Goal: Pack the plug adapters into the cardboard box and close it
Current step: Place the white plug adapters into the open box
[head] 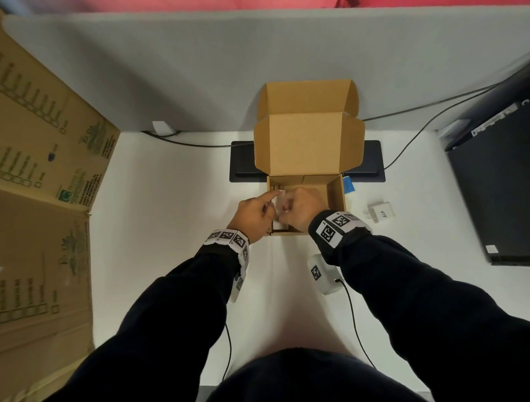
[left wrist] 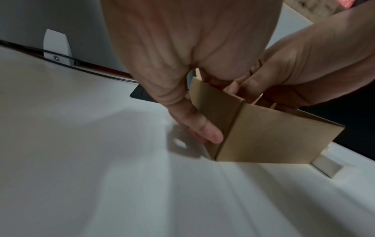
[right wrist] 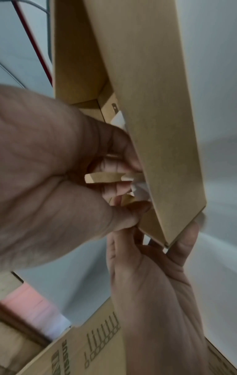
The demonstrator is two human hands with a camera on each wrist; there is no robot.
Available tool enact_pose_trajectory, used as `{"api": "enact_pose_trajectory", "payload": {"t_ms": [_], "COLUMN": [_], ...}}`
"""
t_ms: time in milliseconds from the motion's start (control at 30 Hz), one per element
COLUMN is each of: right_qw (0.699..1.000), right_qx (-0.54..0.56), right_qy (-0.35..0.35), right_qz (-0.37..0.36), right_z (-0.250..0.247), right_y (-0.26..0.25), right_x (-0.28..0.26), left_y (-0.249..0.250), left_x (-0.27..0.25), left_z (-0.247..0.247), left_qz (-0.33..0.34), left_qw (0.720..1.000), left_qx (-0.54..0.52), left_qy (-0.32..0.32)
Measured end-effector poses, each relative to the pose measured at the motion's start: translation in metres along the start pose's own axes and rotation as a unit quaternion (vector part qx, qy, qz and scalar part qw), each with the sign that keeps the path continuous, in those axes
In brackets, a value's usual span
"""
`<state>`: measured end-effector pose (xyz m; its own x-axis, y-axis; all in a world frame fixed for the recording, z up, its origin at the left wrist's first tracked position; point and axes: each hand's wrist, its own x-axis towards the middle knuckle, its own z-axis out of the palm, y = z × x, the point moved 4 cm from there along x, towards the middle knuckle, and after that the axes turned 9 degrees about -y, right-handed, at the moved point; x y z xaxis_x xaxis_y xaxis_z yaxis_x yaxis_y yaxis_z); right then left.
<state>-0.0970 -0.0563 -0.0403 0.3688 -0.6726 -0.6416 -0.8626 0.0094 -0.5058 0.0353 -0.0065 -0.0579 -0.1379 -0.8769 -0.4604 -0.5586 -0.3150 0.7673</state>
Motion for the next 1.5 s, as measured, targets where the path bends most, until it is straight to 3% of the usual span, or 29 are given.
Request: {"api": "enact_pose_trajectory", "payload": {"t_ms": [367, 533, 700, 1033, 1167, 1267, 1400, 1500], "right_qw": [0.998, 0.998, 0.996, 0.992, 0.988, 0.990, 0.992, 0.994], "right_qx": [0.055, 0.057, 0.083, 0.120, 0.121, 0.071, 0.046, 0.068], "right_qy": [0.020, 0.018, 0.023, 0.005, 0.082, 0.099, 0.081, 0.030], "right_qz": [-0.003, 0.010, 0.003, 0.029, 0.053, 0.070, 0.090, 0.079], "right_z": [0.009, 0.014, 0.017, 0.014, 0.016, 0.025, 0.032, 0.026], "right_y": [0.005, 0.009, 0.013, 0.021, 0.024, 0.023, 0.023, 0.029], "right_x": [-0.002, 0.002, 0.003, 0.017, 0.016, 0.015, 0.016, 0.014], "left_y": [0.005, 0.009, 0.015, 0.011, 0.010, 0.012, 0.011, 0.012], "left_x": [0.005, 0.009, 0.006, 0.009, 0.012, 0.011, 0.010, 0.010], "left_z": [0.003, 0.008, 0.017, 0.019, 0.018, 0.017, 0.016, 0.015], "left_qz": [-0.029, -0.082, -0.085, -0.062, -0.059, -0.054, -0.056, -0.058], "left_qw": [0.997, 0.983, 0.963, 0.968, 0.959, 0.956, 0.956, 0.962], "left_qx": [0.066, 0.161, 0.251, 0.240, 0.273, 0.281, 0.280, 0.258], "left_qy": [-0.008, -0.031, -0.043, -0.044, -0.057, -0.069, -0.071, -0.071]}}
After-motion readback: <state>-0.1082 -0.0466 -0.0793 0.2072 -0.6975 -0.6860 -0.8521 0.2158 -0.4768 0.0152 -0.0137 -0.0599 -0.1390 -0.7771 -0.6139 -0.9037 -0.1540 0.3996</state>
